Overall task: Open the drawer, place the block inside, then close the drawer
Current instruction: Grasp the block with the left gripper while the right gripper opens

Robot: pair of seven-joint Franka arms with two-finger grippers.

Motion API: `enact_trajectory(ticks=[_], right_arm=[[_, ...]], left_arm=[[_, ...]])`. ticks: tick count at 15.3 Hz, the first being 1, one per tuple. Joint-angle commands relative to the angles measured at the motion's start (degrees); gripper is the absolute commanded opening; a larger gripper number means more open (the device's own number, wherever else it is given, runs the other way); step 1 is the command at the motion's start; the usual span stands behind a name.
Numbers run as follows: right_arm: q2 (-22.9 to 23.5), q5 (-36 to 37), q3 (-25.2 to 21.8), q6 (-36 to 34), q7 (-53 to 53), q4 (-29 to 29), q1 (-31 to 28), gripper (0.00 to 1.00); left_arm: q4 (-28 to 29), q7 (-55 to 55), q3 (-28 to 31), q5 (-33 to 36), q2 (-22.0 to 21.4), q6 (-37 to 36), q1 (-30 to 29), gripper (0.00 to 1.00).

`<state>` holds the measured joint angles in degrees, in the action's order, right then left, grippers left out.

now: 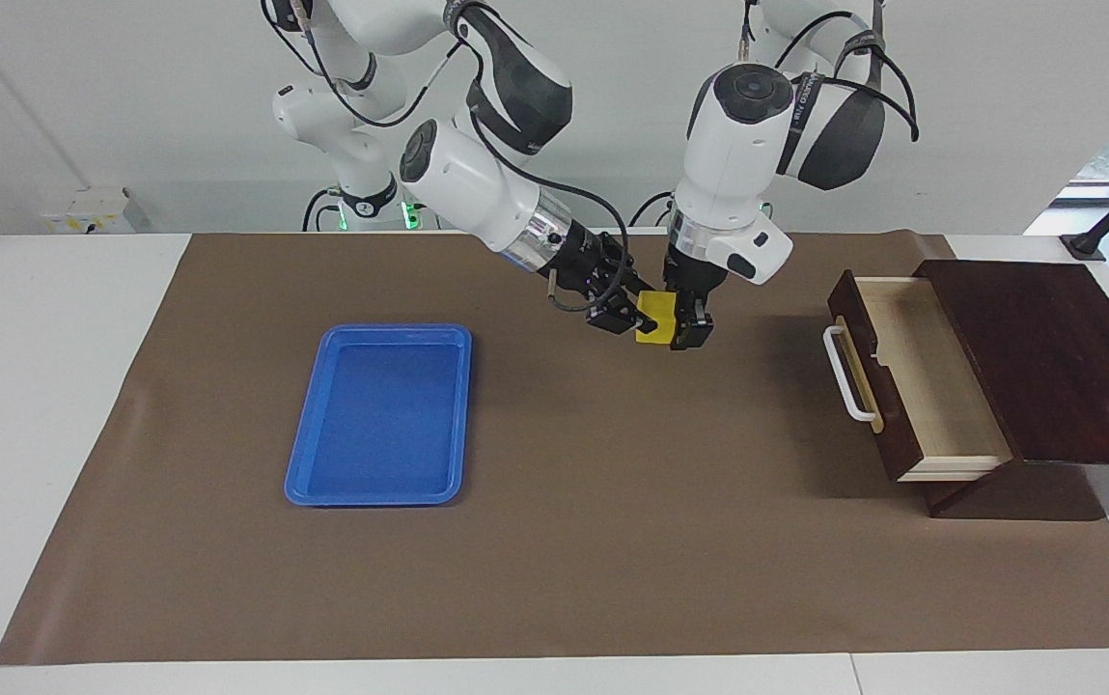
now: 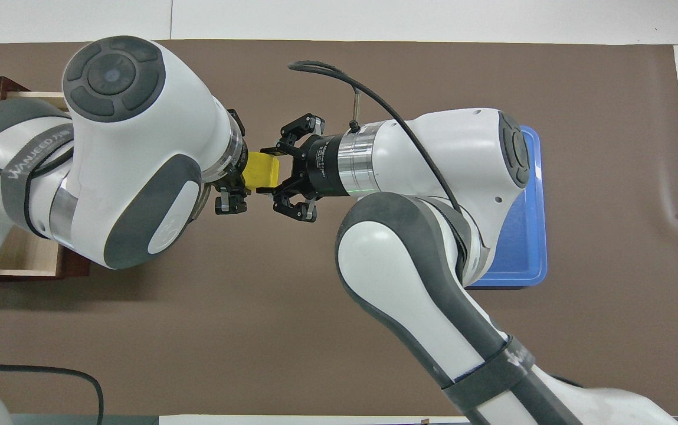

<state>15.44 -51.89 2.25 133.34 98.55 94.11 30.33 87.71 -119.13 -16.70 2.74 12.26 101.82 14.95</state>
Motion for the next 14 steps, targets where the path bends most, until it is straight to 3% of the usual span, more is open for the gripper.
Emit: enact_trajectory(ticks=[1,2,3,5,14], right_arm=[[0.38,-0.06,0.38,-0.62,2.26,-1.04,0.08,0.17],[0.38,-0.06,0.38,-0.62,2.26,-1.04,0.17,0.20],[0.29,0.03,0.38,-0.71,2.34,-1.04,0.26,0.32],[0.29,0.21,0.38,-0.80,2.43,-0.95,0.26,0.97],[0.29,0.21,0.38,-1.24,2.61,-1.04,0.17,1.00]], left_arm=[[-2.11,-0.40,0.62,-0.28,1.45,1.19,0.69,0.00],[-2.11,-0.40,0.70,-0.37,1.45,1.19,0.69,0.00],[-2.11,-0.40,0.71,-0.28,1.45,1.19,0.69,0.00],[-2.11,-0.48,0.70,-0.28,1.37,1.19,0.78,0.00],[-2.19,-0.05,0.79,0.51,1.37,0.05,0.34,0.00]])
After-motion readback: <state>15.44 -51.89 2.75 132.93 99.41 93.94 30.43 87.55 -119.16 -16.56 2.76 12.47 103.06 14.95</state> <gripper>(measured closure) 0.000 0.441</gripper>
